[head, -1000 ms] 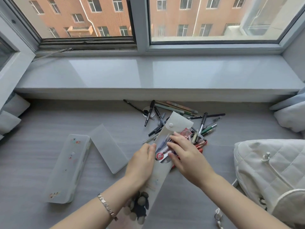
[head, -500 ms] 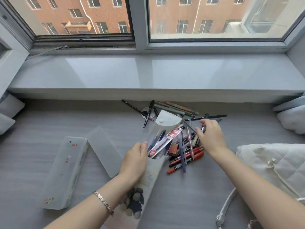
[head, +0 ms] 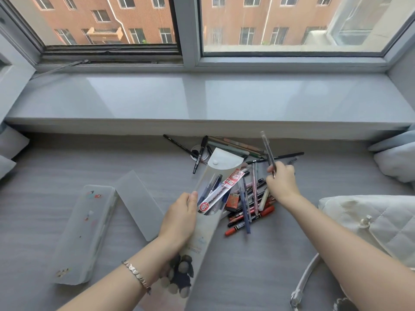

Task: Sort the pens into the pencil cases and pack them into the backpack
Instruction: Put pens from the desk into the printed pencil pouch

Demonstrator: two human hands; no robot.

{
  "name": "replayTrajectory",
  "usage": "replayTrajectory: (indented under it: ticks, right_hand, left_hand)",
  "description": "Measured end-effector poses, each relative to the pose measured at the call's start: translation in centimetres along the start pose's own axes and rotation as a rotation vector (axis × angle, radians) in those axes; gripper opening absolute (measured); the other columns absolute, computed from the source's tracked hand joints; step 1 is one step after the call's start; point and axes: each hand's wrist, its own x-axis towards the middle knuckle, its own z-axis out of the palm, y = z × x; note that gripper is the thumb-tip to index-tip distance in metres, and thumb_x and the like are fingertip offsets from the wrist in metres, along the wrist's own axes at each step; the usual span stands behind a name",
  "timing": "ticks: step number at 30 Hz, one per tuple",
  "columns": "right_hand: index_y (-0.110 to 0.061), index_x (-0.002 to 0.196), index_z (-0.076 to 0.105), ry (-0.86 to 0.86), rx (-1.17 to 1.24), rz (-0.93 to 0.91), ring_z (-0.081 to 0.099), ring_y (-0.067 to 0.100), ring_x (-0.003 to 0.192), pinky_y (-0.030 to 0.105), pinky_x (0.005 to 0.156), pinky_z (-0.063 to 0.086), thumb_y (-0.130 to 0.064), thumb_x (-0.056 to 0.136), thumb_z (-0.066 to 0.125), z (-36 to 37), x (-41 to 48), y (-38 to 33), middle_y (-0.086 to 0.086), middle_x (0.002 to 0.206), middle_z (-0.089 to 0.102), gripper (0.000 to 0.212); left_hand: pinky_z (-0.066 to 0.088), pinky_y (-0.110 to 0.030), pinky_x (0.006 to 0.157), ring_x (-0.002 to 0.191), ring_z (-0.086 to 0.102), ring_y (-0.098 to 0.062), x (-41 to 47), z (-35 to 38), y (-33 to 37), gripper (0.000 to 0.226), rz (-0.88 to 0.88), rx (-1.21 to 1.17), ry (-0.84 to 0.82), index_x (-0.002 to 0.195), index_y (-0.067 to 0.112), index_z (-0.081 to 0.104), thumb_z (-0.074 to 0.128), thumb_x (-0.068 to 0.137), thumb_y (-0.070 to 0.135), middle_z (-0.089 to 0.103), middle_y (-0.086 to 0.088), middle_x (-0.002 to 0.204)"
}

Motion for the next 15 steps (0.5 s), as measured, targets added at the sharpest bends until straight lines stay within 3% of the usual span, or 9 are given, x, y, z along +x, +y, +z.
replayTrajectory:
  ticks: [3, 6, 10, 13, 15]
  right_hand:
    - [-0.011, 0.103, 0.041, 0.005, 0.303, -0.042, 0.048, 0.018, 0.069, 0.025, 0.067, 0.044, 0.005, 0.092, 0.033, -1.1, -1.6, -0.6, 0.023, 0.109, 0.052, 0.022]
    - [-0.014, 0.127, 0.031, -0.041, 0.755, -0.041, 0.047, 0.009, 0.062, 0.016, 0.055, 0.045, 0.005, 0.094, 0.036, -2.5, -4.3, -2.0, 0.004, 0.084, 0.053, 0.039]
    - [-0.021, 0.109, 0.047, -0.079, 1.161, -0.102, 0.042, 0.007, 0.061, 0.02, 0.057, 0.037, -0.002, 0.096, 0.037, -1.8, -8.5, -4.5, -0.003, 0.071, 0.045, 0.026]
    - [-0.027, 0.1, 0.05, -0.064, 1.162, -0.156, 0.052, 0.004, 0.065, 0.015, 0.062, 0.045, -0.006, 0.096, 0.04, 0.7, -11.0, -5.5, -0.002, 0.077, 0.051, 0.023]
    - [-0.024, 0.098, 0.05, -0.107, 1.128, -0.165, 0.058, 0.005, 0.074, 0.018, 0.075, 0.05, 0.0, 0.093, 0.044, 2.2, -12.2, -5.4, 0.0, 0.084, 0.055, 0.025]
  left_hand:
    - [0.039, -0.036, 0.073, 0.084, 0.054, -0.03, -0.2, -0.1, -0.5, 0.047, -0.003, 0.001, 0.003, 0.087, 0.003, 0.052, 0.027, 0.099, 0.041, 0.06, -0.007, 0.081]
    - [0.039, -0.036, 0.072, 0.083, 0.053, -0.03, -0.7, 0.0, -0.8, 0.046, -0.003, 0.003, -0.019, 0.083, 0.005, 0.051, 0.027, 0.099, 0.041, 0.059, -0.006, 0.079]
    - [0.04, -0.036, 0.075, 0.085, 0.054, -0.028, -1.8, 0.7, -0.4, 0.04, 0.0, -0.001, -0.078, 0.079, 0.012, 0.048, 0.028, 0.099, 0.041, 0.059, -0.003, 0.079]
    - [0.043, -0.037, 0.08, 0.088, 0.056, -0.027, -3.1, 1.2, 0.1, 0.041, 0.045, -0.001, -0.104, 0.085, 0.009, 0.051, 0.03, 0.099, 0.041, 0.063, -0.006, 0.085]
    - [0.043, -0.035, 0.078, 0.087, 0.057, -0.026, -3.9, 1.4, 0.3, 0.038, 0.08, -0.028, -0.11, 0.085, 0.012, 0.052, 0.032, 0.098, 0.041, 0.065, -0.005, 0.086]
